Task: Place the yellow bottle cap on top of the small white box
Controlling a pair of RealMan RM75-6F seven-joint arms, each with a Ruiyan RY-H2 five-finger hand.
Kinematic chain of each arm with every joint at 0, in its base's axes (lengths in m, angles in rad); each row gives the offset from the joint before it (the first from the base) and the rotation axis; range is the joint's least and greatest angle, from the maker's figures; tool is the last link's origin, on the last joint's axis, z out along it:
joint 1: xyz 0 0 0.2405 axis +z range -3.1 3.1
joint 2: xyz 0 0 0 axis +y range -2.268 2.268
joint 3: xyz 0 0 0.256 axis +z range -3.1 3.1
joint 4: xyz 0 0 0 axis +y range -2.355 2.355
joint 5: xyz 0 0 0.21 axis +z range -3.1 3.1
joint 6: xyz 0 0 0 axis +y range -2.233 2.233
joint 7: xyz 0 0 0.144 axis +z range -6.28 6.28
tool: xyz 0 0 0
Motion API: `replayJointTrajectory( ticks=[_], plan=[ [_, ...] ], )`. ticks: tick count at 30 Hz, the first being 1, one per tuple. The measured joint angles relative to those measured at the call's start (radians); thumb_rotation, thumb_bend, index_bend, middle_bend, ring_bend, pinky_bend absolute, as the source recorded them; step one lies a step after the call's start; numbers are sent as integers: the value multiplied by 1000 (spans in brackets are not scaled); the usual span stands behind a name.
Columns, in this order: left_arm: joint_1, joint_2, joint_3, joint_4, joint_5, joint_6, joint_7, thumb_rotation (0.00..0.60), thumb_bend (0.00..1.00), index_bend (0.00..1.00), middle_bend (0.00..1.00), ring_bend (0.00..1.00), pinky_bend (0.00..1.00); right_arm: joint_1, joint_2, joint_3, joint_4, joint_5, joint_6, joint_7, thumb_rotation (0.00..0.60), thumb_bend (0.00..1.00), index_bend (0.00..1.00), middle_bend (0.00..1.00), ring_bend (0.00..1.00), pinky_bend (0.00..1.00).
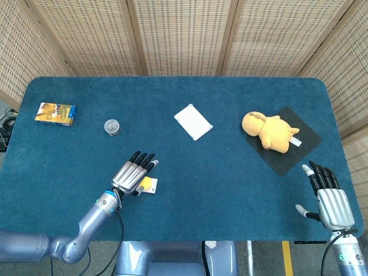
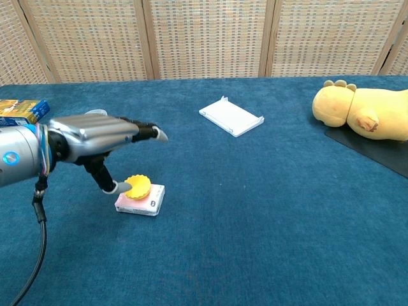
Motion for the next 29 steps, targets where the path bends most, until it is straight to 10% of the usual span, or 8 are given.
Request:
replayJointTrajectory(
  ticks=[12,29],
  plan=[
    [157,108,10,-46,209,191,-209,600,237,0,0,0,0,3,-6,-4,1,-4,-6,-20,600,0,54,0,0,43],
    [560,195,229,-72,443,576,-148,600,225,0,0,0,0,0,-4,-12,-18,-16,-1,-51,600,0,54,0,0,44]
  ],
)
